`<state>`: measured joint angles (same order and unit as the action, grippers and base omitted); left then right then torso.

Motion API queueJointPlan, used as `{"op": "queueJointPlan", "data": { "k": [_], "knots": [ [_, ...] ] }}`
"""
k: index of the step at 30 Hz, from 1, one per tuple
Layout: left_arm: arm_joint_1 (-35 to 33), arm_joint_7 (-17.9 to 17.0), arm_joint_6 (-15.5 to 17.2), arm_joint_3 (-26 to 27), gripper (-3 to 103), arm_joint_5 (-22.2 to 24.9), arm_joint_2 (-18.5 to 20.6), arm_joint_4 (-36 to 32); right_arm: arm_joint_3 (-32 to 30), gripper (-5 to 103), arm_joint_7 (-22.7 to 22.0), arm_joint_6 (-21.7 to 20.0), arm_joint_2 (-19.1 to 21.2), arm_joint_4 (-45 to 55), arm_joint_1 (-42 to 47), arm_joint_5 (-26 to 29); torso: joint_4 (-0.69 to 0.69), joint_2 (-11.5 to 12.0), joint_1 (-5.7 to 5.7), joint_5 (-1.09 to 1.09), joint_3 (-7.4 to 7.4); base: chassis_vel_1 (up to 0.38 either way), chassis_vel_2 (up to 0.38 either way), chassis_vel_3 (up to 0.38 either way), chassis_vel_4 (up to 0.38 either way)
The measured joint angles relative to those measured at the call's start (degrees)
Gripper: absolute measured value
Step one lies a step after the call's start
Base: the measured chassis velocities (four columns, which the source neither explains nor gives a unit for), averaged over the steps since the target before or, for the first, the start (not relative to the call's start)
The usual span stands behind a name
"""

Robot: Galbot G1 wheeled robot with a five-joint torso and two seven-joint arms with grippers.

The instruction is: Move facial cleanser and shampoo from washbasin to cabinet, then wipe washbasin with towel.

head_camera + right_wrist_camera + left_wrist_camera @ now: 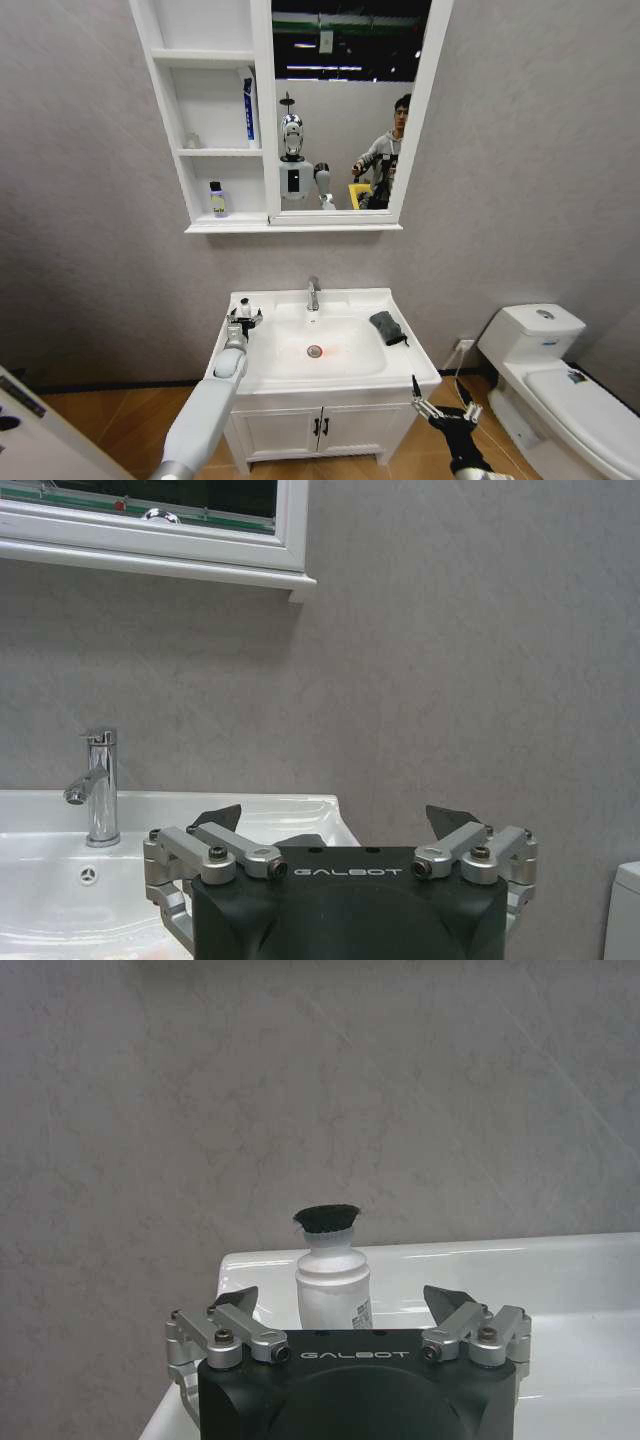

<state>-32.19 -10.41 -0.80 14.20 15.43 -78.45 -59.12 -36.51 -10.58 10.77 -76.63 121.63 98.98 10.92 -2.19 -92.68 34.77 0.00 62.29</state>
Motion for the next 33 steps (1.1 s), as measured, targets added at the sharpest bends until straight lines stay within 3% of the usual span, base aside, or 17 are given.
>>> {"op": "queueJointPlan", "data": {
  "k": [2, 4, 6, 8, 15, 21, 24, 25, 27, 28, 31, 32, 33],
  "knots": [
    [0.37, 0.19, -0.51, 0.09, 81, 0.05, -0.32, 0.69, 0.03, 100, 0.01, 0.0, 0.0, 0.0, -0.04, 0.01, -0.01, 0.0, 0.0, 0.0, 0.0, 0.0, 0.0, 0.0, 0.0],
    [0.41, 0.38, -0.52, 0.09, 81, 0.08, -0.31, 0.7, 0.02, 100, 0.01, 0.0, 0.0, 0.0, 0.02, 0.04, -0.01, 0.0, 0.0, 0.0, 0.0, 0.0, 0.0, 0.0, 0.0],
    [0.26, 0.85, -0.25, -0.12, 64, 0.28, 0.09, 0.13, -0.2, 100, 0.02, 0.11, 0.06, 0.01, 0.31, 0.18, -0.01, 0.0, 0.0, -0.01, 0.0, 0.0, 0.0, 0.0, 0.0],
    [0.08, 1.08, -0.04, -0.21, 64, 0.36, 0.37, -0.25, -0.27, 100, 0.02, 0.22, 0.06, 0.03, 0.41, 0.21, -0.01, 0.0, 0.0, 0.0, 0.0, 0.0, 0.0, 0.0, 0.0],
    [-0.69, 2.1, 0.96, -0.57, 34, 1.62, 1.96, -2.6, -0.41, 100, 0.02, 0.66, -0.05, 0.49, 1.19, 0.21, -0.01, 0.0, -0.01, -0.01, 0.0, 0.0, 0.0, 0.0, 0.0],
    [-1.88, 1.4, 3.96, -1.58, 34, 4.74, 6.09, -9.77, -0.01, 100, 0.04, 0.76, -0.31, 0.75, 1.49, -0.23, -0.01, 0.0, -0.01, -0.01, 0.0, 0.0, 0.0, 0.0, 0.0],
    [-1.49, -3.25, 10.09, -2.36, 34, 10.86, 11.52, -22.17, 0.28, 100, 0.15, 0.62, -0.32, 0.91, 1.38, -0.62, 0.0, 0.0, -0.01, -0.02, -0.01, 0.0, 0.0, 0.0, 0.0],
    [-1.49, -3.25, 10.09, -2.36, 34, 10.86, 11.52, -22.17, 0.28, 100, 0.15, 0.62, -0.32, 0.91, 1.38, -0.62, 0.0, 0.0, -0.01, -0.02, -0.01, 0.0, 0.0, 0.0, 0.0],
    [2.06, -7.82, 17.05, -3.29, 34, 18.51, 17.33, -31.58, 0.83, 100, 0.18, 0.23, -0.46, 1.01, 1.01, -1.21, -0.01, -0.01, -0.01, -0.02, -0.01, 0.0, 0.0, 0.0, 0.0],
    [2.06, -7.82, 17.05, -3.29, 34, 18.51, 17.33, -31.58, 0.83, 100, 0.18, 0.23, -0.46, 1.01, 1.01, -1.21, -0.01, -0.01, -0.01, -0.02, -0.01, 0.0, 0.0, 0.0, 0.0],
    [9.63, -10.07, 25.09, -4.58, 34, 30.53, 24.52, -39.0, 1.45, 100, 0.22, -0.21, -0.66, 1.31, 0.79, -1.58, -0.01, -0.01, -0.01, 0.0, -0.01, 0.0, 0.0, 0.0, 0.0],
    [9.63, -10.07, 25.09, -4.58, 34, 30.53, 24.52, -39.0, 1.45, 100, 0.22, -0.21, -0.66, 1.31, 0.79, -1.58, -0.01, -0.01, -0.01, 0.0, -0.01, 0.0, 0.0, 0.0, 0.0],
    [12.48, -10.44, 27.62, -5.19, 34, 34.41, 26.69, -40.51, 1.57, 100, 0.24, -0.25, -0.69, 1.31, 0.79, -1.71, 0.0, -0.01, -0.01, -0.01, -0.01, 0.0, 0.0, 0.0, 0.0]
  ]
}}
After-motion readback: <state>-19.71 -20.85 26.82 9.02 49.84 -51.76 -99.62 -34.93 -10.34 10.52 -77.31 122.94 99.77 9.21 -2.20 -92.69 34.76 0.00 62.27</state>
